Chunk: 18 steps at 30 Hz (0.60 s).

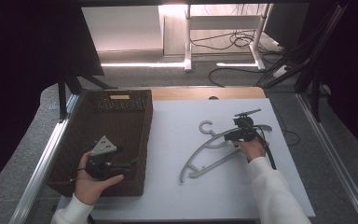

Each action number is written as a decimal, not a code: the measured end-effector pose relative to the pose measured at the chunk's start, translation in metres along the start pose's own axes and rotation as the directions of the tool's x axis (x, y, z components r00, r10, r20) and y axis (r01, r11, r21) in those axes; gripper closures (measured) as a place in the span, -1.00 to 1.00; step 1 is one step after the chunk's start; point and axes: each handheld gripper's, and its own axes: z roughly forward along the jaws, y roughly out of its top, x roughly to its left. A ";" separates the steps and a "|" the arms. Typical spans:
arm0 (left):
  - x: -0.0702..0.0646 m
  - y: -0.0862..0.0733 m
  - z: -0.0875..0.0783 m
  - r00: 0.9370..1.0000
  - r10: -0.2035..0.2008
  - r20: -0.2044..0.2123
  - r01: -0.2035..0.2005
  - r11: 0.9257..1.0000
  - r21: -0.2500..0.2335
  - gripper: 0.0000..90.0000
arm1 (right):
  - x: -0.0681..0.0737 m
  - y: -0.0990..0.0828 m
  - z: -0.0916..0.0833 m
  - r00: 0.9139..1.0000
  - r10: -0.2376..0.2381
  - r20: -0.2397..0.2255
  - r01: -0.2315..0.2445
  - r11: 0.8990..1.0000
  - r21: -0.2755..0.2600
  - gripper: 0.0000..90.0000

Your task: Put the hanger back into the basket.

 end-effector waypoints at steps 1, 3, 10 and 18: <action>0.000 0.000 0.000 1.000 0.000 0.000 0.000 1.000 0.000 -0.43 | 0.000 0.000 0.001 1.000 0.001 -0.002 -0.001 1.000 0.000 0.19; 0.000 0.000 0.000 1.000 0.001 0.000 -0.001 1.000 0.001 -0.43 | 0.000 0.001 0.002 1.000 0.005 -0.005 -0.005 1.000 -0.002 0.20; 0.001 -0.001 0.001 1.000 -0.001 -0.005 0.001 1.000 0.003 -0.43 | 0.005 0.008 0.006 1.000 0.013 0.023 -0.013 1.000 0.016 0.24; 0.001 -0.001 0.000 1.000 0.000 -0.004 0.000 1.000 0.000 -0.43 | 0.008 0.012 0.013 0.996 0.040 0.084 -0.046 0.997 0.061 0.36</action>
